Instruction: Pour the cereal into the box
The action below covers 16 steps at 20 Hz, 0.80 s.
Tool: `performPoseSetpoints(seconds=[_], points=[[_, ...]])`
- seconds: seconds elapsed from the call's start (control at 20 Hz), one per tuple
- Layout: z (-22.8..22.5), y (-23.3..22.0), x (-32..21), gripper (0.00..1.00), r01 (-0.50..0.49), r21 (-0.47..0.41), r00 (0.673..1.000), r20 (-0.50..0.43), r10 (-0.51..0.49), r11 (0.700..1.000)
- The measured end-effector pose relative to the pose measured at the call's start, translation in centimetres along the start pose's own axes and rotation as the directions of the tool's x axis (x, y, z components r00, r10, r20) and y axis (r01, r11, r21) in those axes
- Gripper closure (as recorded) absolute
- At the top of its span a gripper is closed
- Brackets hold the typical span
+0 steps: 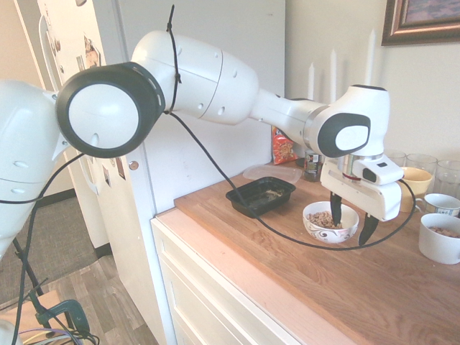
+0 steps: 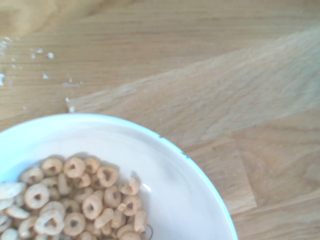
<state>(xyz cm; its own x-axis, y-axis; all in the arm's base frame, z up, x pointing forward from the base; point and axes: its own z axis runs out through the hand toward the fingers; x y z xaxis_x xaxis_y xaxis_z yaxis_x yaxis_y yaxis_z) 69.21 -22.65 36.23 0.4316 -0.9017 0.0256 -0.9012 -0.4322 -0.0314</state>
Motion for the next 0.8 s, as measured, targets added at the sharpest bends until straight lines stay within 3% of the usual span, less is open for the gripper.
performPoseSetpoints(seconds=[0.25, 0.3, 0.8], points=[[1.2, 0.1, -0.1, 0.0, -0.011, -0.005, 1.0, 0.028, 0.011, 1.0], [1.4, 0.1, -0.1, 1.0, -0.013, -0.006, 0.999, 0.032, 0.013, 1.0], [2.4, 0.9, 0.4, 1.0, -0.04, -0.003, 0.997, 0.06, 0.04, 0.999]])
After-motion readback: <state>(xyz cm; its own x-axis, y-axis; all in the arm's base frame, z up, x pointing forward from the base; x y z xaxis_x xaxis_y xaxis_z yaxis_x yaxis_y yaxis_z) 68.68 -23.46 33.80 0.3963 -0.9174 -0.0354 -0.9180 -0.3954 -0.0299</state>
